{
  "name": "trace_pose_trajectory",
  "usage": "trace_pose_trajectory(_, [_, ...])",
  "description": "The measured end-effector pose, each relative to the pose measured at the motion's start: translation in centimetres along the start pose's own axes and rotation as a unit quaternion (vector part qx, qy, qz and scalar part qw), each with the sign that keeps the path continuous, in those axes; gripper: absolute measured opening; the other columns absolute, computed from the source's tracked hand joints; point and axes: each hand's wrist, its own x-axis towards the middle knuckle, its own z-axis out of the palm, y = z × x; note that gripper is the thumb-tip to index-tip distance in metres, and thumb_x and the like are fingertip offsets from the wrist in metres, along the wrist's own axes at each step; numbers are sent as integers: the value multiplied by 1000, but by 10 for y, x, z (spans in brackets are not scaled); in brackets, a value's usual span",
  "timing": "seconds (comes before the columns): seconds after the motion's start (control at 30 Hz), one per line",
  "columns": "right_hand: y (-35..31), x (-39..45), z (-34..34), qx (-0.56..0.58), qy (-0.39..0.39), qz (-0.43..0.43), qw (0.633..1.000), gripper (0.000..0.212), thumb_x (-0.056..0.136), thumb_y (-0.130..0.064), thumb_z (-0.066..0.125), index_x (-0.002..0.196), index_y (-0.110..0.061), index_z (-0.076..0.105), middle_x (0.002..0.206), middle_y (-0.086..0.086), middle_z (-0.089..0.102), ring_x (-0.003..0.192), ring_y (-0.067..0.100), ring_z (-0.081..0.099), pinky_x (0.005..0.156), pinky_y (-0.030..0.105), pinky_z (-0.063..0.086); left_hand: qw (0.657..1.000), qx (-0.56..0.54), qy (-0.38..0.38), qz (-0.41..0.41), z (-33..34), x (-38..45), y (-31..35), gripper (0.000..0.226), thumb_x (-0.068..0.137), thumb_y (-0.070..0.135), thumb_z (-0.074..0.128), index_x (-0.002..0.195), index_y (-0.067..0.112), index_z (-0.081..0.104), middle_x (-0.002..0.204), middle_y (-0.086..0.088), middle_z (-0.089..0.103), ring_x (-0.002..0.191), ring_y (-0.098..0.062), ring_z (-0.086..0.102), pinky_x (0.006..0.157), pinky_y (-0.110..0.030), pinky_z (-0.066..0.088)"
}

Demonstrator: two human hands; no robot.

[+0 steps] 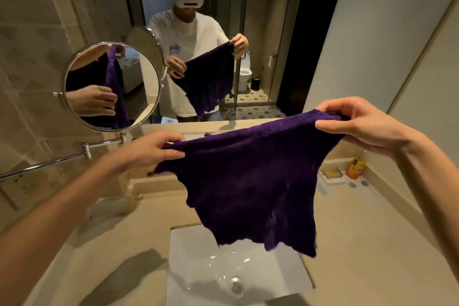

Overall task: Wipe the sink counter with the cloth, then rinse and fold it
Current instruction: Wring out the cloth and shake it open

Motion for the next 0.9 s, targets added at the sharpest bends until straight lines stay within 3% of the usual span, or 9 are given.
trace_pose_trajectory(0.07, [10, -7, -5, 8, 27, 18, 999, 16, 85, -27, 76, 93, -14, 76, 94, 12, 73, 89, 22, 68, 77, 31, 57, 1000, -8, 21, -15, -1, 2, -1, 19, 95, 11, 66, 86, 26, 73, 82, 7, 71, 81, -9, 66, 72, -24, 53])
trace_pose_trajectory(0.17, [23, -18, -16, -6, 53, 34, 998, 35, 83, -34, 78, 101, -4, 71, 102, 24, 69, 93, 27, 67, 85, 44, 53, 996, 23, 78, -20, -1, 5, 1, 25, 92, 5, 69, 80, 26, 74, 75, 18, 72, 77, -7, 64, 69, -12, 49])
trace_pose_trajectory(0.27, [34, -29, -31, 11, 67, 46, 997, 53, 79, -44, 78, 103, 2, 68, 104, 24, 69, 93, 27, 66, 83, 41, 55, 989, 61, 134, -9, 1, 8, 11, 23, 90, 10, 72, 77, 28, 74, 69, 22, 70, 67, 3, 61, 65, -8, 44])
trace_pose_trajectory(0.4, [54, -40, -54, -8, 94, 67, 993, 26, 96, -30, 63, 99, -6, 74, 108, 28, 69, 94, 29, 67, 92, 52, 51, 983, 66, 174, -1, 12, 16, 32, 5, 90, 9, 71, 89, 11, 76, 79, 0, 72, 71, -4, 61, 65, -11, 45])
trace_pose_trajectory(0.47, [68, -44, -69, -60, 114, 75, 989, 22, 97, -26, 60, 92, -13, 77, 101, 23, 73, 90, 27, 68, 91, 53, 53, 981, 76, 181, -3, 18, 24, 44, 5, 88, 10, 74, 91, 9, 77, 79, 1, 73, 71, -4, 62, 66, -11, 46])
trace_pose_trajectory(0.57, [88, -55, -91, -126, 144, 78, 978, 22, 101, -19, 60, 87, -15, 77, 87, 13, 75, 82, 23, 68, 81, 44, 56, 983, 104, 153, -18, 28, 33, 64, 5, 85, 16, 77, 89, 16, 79, 76, 9, 75, 73, -3, 66, 73, -21, 52])
trace_pose_trajectory(0.67, [103, -72, -115, -146, 165, 71, 973, 22, 101, -16, 61, 84, -17, 74, 81, 5, 71, 73, 14, 61, 62, 17, 48, 983, 124, 132, -32, 48, 47, 85, 5, 86, 20, 77, 82, 23, 77, 80, -1, 75, 79, -17, 67, 77, -36, 53])
trace_pose_trajectory(0.8, [126, -95, -145, -151, 190, 67, 968, 19, 101, -20, 62, 85, -18, 73, 84, 0, 67, 66, 3, 58, 55, 11, 39, 982, 111, 154, -25, 88, 69, 105, 17, 93, 23, 67, 82, 35, 67, 72, 12, 69, 67, -4, 55, 66, -23, 45])
trace_pose_trajectory(0.9, [145, -113, -164, -104, 216, 69, 968, 19, 99, -20, 64, 85, -16, 76, 70, -6, 71, 59, -1, 61, 51, 8, 42, 979, 98, 178, -33, 125, 85, 120, 21, 98, 18, 62, 78, 26, 63, 74, 10, 65, 66, -1, 55, 64, -23, 44])
